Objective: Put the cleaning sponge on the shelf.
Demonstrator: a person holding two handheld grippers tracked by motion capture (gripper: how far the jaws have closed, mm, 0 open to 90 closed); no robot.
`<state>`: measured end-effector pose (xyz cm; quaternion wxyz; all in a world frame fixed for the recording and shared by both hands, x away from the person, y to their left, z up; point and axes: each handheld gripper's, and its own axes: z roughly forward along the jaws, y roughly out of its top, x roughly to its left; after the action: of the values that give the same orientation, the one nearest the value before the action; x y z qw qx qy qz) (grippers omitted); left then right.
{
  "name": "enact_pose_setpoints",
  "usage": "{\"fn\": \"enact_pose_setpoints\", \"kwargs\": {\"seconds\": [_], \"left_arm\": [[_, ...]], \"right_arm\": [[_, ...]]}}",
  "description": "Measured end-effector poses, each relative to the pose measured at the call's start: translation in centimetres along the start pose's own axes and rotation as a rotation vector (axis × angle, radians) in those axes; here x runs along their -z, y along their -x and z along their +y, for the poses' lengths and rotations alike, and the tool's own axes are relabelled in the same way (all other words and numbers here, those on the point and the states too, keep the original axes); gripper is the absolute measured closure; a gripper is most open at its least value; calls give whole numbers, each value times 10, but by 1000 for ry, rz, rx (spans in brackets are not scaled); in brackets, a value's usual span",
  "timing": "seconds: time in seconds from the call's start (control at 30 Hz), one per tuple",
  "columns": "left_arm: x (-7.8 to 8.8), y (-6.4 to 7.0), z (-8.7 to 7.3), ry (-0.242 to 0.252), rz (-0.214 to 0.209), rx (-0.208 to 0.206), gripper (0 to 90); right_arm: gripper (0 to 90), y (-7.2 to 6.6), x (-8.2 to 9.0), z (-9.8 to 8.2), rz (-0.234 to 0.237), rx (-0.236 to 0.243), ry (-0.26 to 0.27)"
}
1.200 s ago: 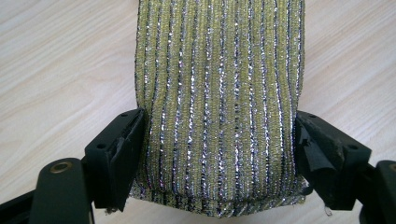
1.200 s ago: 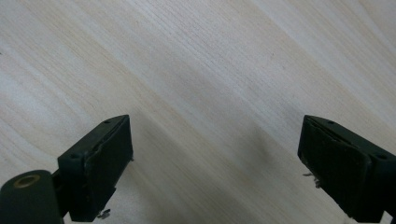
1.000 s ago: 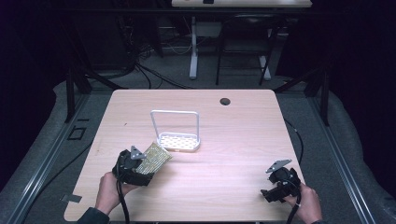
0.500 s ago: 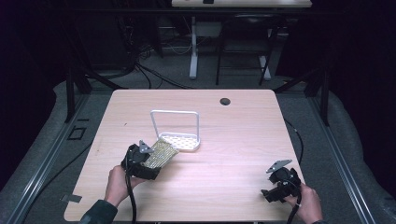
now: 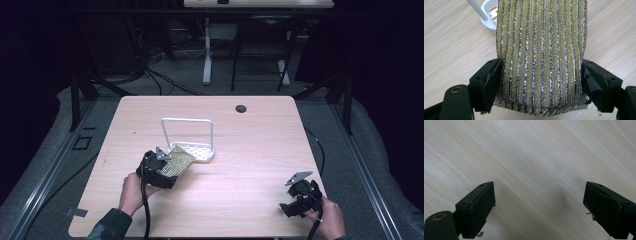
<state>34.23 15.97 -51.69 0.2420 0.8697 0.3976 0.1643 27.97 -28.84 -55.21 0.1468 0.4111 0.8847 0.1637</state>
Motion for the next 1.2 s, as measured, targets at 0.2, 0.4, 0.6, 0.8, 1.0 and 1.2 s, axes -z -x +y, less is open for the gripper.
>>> {"fn": "enact_pose_setpoints", "kwargs": {"seconds": [0.2,0.4,0.6,0.8,1.0,1.2], "left_arm": [[-5,1,5,-4,9,-10,211],[-8,1,9,-9,11,-18,211],[-11,-1,15,4,11,-6,212],[-17,-2,21,9,15,2,211],[-21,-2,26,-4,34,-2,212],[-25,-2,32,5,44,15,213]], "right_arm": [[99,1,-1,0,-1,-2,1],[100,0,0,0,-2,0,1],[100,1,-1,-1,-5,0,-1],[101,0,-1,0,-6,-1,-6],[102,1,-1,-1,-7,0,5],[103,0,0,0,-4,1,-1]]}}
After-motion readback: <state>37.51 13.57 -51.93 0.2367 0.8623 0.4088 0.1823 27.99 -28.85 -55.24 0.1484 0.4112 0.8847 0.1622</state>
